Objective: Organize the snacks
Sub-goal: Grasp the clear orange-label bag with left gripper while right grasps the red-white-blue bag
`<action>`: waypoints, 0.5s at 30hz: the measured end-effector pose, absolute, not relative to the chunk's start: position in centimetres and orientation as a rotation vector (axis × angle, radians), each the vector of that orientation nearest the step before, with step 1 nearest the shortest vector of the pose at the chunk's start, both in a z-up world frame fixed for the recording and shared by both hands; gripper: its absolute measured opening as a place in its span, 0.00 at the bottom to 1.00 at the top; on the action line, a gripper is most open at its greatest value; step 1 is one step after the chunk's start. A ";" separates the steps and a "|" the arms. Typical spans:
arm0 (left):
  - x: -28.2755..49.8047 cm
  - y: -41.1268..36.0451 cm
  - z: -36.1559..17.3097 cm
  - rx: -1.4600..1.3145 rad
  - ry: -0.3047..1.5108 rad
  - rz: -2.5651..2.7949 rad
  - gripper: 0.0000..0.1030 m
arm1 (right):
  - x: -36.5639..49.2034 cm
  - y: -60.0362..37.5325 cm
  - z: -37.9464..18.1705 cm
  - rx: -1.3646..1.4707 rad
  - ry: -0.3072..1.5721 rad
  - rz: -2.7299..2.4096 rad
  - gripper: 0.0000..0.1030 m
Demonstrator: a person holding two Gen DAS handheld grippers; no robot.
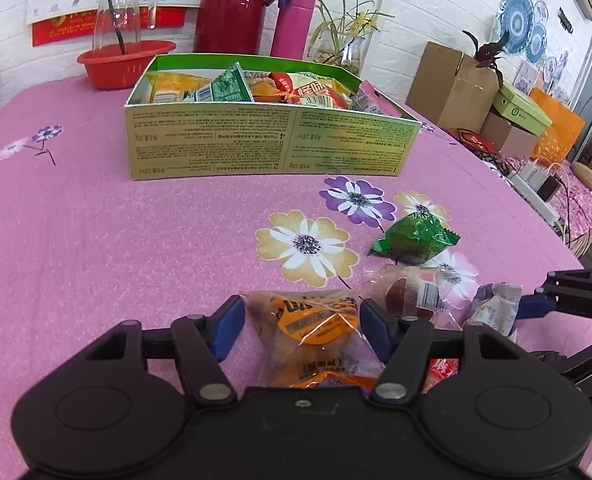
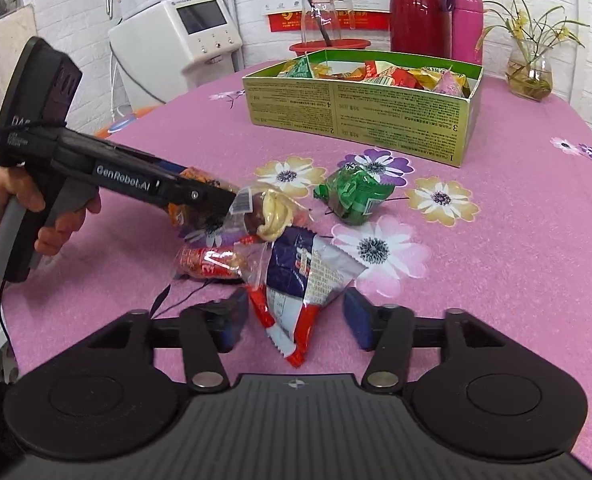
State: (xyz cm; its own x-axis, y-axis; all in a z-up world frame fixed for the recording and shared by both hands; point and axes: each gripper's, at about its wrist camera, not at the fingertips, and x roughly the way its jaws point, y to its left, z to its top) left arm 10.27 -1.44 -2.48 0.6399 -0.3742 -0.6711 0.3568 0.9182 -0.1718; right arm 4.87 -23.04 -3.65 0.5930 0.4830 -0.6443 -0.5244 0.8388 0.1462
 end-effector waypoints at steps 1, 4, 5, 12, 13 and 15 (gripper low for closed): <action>10.3 -1.5 -2.5 -0.017 0.768 -0.417 0.43 | 5.0 -22.9 -3.7 -0.068 0.724 0.586 0.90; 10.4 -1.5 -2.5 -0.010 0.765 -0.413 0.40 | 5.4 -22.6 -3.7 -0.096 0.705 0.585 0.54; 10.5 -1.4 -2.5 -0.010 0.765 -0.410 0.40 | 5.6 -22.7 -3.7 -0.089 0.708 0.577 0.52; 10.6 -1.3 -2.5 -0.013 0.765 -0.402 0.33 | 5.9 -22.9 -3.6 -0.064 0.719 0.558 0.50; 10.6 -1.2 -2.4 -0.016 0.767 -0.401 0.32 | 6.0 -23.0 -3.5 -0.062 0.721 0.554 0.50; 10.6 -1.1 -2.4 -0.021 0.769 -0.398 0.32 | 6.1 -23.2 -3.4 -0.062 0.722 0.543 0.50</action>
State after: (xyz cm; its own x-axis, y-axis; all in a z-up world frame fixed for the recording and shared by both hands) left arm 10.60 -1.10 -2.40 0.6475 -0.3581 -0.6727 0.3425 0.9253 -0.1628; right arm 6.12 -23.15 -3.39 0.6194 0.4507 -0.6429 -0.4927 0.8606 0.1287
